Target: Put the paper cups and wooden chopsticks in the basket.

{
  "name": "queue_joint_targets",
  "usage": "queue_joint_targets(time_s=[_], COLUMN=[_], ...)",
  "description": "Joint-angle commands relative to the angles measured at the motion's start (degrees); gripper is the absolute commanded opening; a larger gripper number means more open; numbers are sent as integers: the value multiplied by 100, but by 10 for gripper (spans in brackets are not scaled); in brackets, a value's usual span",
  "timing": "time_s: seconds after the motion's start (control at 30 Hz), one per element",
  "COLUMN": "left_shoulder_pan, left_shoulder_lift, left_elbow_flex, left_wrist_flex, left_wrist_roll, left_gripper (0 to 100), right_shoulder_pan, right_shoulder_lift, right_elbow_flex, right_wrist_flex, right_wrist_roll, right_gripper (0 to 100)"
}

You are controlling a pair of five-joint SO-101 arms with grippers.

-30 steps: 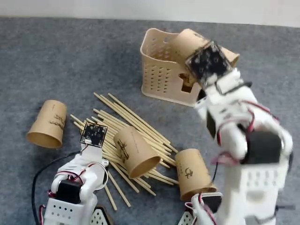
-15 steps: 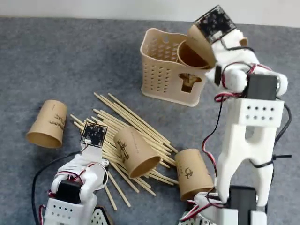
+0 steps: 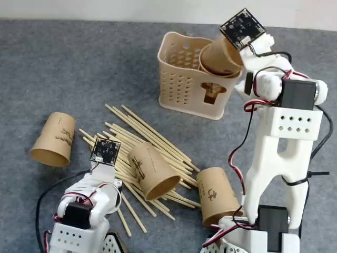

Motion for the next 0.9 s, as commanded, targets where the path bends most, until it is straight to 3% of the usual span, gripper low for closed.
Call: queue_joint_targets(time_s=[0.0, 0.33, 0.73, 0.87], left_shoulder_pan=[66, 66, 66, 66], left_shoulder_lift=[-57, -57, -57, -57], left_elbow_flex=[110, 110, 110, 110], left_wrist_flex=[26, 26, 26, 26], left_wrist_roll=[35, 35, 35, 35], left_gripper=[6, 6, 6, 6], right_shoulder_pan=[22, -295, -321, -198], right_shoulder_lift=[-57, -66, -787, -1191], right_elbow_flex=[-286, -295, -215, 716], right_wrist_flex=[4, -505, 1182, 1191], right_wrist_roll=[35, -1037, -1284, -1284], right_gripper=[163, 163, 163, 163])
